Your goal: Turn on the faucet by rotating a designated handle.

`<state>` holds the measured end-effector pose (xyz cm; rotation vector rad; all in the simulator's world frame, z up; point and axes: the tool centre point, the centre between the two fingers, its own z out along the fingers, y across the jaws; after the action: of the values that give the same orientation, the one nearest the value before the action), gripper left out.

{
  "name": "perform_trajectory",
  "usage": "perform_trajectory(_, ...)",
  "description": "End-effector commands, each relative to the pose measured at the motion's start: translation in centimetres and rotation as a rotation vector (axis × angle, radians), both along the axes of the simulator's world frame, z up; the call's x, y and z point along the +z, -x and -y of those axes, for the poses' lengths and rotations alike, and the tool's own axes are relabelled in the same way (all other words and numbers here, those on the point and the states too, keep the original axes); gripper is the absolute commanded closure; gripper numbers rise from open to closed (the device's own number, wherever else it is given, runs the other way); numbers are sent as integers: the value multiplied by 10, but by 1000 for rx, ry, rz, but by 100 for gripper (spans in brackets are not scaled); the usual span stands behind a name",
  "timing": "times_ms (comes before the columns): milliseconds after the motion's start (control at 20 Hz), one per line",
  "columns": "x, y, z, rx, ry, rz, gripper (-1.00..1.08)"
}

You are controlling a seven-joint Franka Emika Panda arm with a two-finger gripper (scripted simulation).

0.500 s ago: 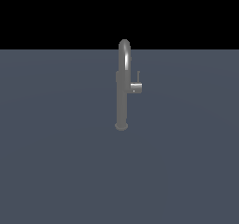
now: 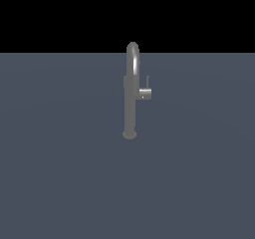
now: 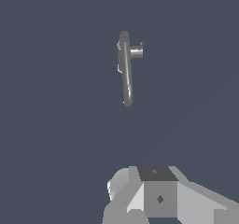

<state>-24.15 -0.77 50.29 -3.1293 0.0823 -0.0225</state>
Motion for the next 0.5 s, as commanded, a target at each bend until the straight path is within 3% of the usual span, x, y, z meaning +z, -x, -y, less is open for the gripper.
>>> perform_trajectory(0,-1,-5,0,-14,-14,-15,108)
perform_trajectory(450,-8,-40,1,-106,-110,-110,108)
